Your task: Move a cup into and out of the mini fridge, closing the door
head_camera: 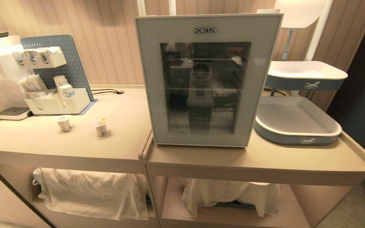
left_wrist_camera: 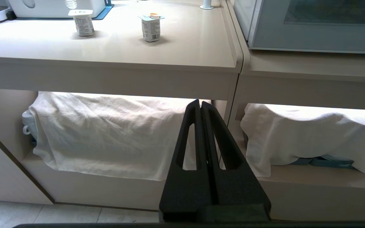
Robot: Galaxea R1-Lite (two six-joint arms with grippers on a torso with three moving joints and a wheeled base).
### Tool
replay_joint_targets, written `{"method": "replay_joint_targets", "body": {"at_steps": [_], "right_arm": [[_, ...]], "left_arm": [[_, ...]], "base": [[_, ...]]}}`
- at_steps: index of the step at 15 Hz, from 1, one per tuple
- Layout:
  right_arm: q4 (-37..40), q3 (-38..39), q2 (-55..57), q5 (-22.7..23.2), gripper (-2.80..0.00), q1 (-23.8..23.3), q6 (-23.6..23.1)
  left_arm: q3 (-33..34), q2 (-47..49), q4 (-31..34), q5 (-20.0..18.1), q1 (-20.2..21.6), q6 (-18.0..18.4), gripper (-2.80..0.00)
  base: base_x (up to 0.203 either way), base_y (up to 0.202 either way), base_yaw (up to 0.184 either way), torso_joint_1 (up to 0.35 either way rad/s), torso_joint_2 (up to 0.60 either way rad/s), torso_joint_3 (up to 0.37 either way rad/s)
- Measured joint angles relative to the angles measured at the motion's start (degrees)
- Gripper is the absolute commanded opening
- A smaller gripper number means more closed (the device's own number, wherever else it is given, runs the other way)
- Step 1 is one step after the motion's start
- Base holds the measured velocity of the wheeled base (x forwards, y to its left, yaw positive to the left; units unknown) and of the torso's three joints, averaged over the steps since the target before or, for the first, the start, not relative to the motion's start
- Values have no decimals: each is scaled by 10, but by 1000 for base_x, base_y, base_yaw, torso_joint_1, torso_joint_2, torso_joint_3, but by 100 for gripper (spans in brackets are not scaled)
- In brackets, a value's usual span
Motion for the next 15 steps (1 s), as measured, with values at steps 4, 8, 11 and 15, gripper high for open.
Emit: {"method": "replay_joint_targets", "body": {"at_steps": [4, 8, 11, 15], "right_arm": [[-69, 94, -112, 280, -280, 7, -116], [-85, 208, -158, 469, -280, 9, -234], [-64, 218, -164, 485, -280, 10, -252], [-61, 218, -167, 486, -280, 10, -247]], "left_arm": [[0, 0, 0, 0, 0, 0, -280], [0, 0, 0, 0, 0, 0, -280], [0, 0, 0, 0, 0, 1, -280], [0, 0, 0, 0, 0, 0, -280]], "base": [[0, 0, 0, 0, 0, 0], [0, 0, 0, 0, 0, 0], [0, 0, 0, 0, 0, 0], [0, 0, 0, 0, 0, 0]]}}
